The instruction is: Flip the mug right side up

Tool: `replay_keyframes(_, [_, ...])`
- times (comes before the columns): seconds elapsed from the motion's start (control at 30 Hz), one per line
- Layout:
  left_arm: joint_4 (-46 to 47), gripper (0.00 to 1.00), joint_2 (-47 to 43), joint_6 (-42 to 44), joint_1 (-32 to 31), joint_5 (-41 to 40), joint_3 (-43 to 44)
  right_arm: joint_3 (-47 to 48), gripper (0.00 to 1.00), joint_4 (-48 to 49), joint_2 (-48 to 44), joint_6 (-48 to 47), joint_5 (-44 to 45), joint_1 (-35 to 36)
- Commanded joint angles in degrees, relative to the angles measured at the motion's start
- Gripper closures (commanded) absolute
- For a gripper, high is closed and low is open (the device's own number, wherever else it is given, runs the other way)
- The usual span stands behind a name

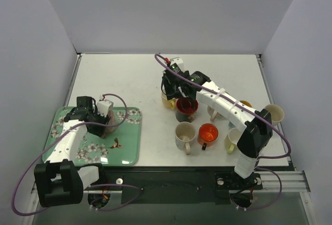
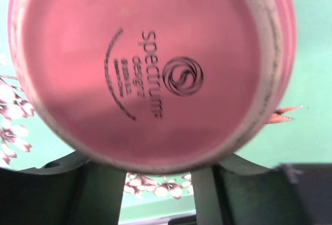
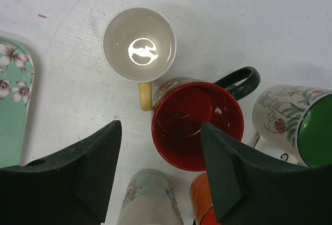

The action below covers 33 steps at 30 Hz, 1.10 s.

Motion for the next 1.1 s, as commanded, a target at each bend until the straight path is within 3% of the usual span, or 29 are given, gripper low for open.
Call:
replay_keyframes(0.0, [8.87, 0.47, -0.22, -2.02, 0.54, 2.34, 1.09, -2.0, 0.42, -0.59, -3.39, -0.98, 1.58, 0.29])
replay_keyframes(0.17, [11.24, 0.46, 1.97, -2.2, 1.24, 5.94, 0.39, -3.68, 0.42, -0.59, -4.0, -1.15, 2.56, 0.29])
replay_keyframes(0.23, [13.61, 0.53, 2.94, -2.2, 1.94, 6.56, 0.12, -3.94, 0.42, -0.68, -4.0, -1.33, 2.73, 0.29])
replay_keyframes(0.3, [15.11, 0.68, 4.35, -2.02, 3.17, 7.96, 0.12, -4.12, 0.42, -0.5, -4.09, -1.51, 2.82, 0.29])
replay_keyframes(0.33, [15.11, 0.86, 5.31, -2.02, 3.61, 9.19, 0.47, -4.21, 0.42, -0.59, -4.09, -1.42, 2.73, 0.29])
replay_keyframes(0.4, [14.15, 1.0, 6.02, -2.02, 4.93, 10.77, 1.61, -4.38, 0.43, -0.59, -4.36, -1.33, 2.73, 0.29])
replay_keyframes(0.53, [10.46, 1.0, 4.45, -1.67, 8.79, 15.42, 4.16, -4.56, 0.43, -1.03, -5.67, -1.42, 3.78, 0.99])
replay_keyframes(0.63, [6.0, 1.0, 2.08, -2.11, 11.08, 18.33, 7.32, -1.76, 0.42, -4.53, -6.2, -3.95, 12.02, 3.54])
replay_keyframes(0.77, [-1.12, 1.0, -1.18, -4.65, 13.11, 29.73, 13.38, -0.17, 0.34, -4.38, -8.66, -7.75, 16.61, 10.38])
replay_keyframes(0.9, [-7.27, 1.0, -2.94, -8.86, 13.02, 40.98, 21.72, -2.88, 0.28, 3.59, -13.66, -9.24, 15.66, 16.01])
replay_keyframes(1.03, [-15.27, 1.0, -2.42, -11.33, 11.1, 51.36, 31.22, -9.03, 0.27, 18.27, -20.16, -6.26, 4.52, 18.31])
replay_keyframes(1.07, [-16.51, 1.0, -2.5, -11.86, 10.57, 52.52, 33.84, -13.13, 0.26, 26.83, -22.87, -3.99, -0.38, 18.4])
